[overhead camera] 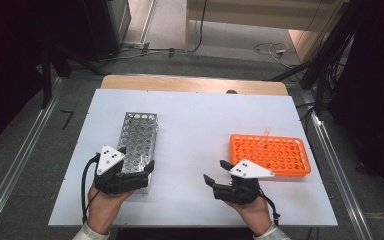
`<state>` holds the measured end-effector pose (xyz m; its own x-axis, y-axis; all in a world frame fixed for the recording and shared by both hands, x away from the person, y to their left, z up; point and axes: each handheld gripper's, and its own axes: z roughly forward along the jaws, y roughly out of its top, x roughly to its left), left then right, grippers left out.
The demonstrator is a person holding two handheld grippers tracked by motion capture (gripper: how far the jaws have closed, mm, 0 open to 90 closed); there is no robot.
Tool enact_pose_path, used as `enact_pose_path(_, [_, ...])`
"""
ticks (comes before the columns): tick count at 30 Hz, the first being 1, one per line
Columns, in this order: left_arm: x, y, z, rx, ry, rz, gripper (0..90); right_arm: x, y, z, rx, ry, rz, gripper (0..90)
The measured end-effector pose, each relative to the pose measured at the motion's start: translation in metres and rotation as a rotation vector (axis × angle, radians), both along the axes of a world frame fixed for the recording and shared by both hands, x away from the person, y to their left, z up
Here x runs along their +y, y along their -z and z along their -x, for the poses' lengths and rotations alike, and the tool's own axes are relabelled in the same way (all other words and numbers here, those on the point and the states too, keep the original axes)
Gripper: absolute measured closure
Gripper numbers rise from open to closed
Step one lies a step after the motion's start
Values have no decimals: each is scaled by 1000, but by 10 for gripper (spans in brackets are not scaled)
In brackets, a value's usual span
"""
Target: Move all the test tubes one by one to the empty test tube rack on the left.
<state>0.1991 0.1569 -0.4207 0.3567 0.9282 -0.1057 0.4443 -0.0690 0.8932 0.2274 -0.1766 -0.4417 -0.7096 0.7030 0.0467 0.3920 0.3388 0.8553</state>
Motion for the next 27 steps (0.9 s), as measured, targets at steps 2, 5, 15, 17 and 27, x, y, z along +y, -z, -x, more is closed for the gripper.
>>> enact_pose_path(2, [-1,-1,0,-2,1,2,36,-10,-2,-1,-10,25,-6,285])
enact_pose_path(5, [0,-2,1,-14,-6,-3,30,-24,-5,-4,-13,66,-16,285])
enact_pose_path(15, [1,-2,3,-28,-13,12,41,-74,-5,-12,-39,229,-4,290])
enact_pose_path(17, [0,-2,3,-29,-13,12,41,-80,-3,-16,-37,262,-2,290])
enact_pose_path(27, [1,-2,2,-31,-15,14,49,-91,11,-44,-17,354,14,313])
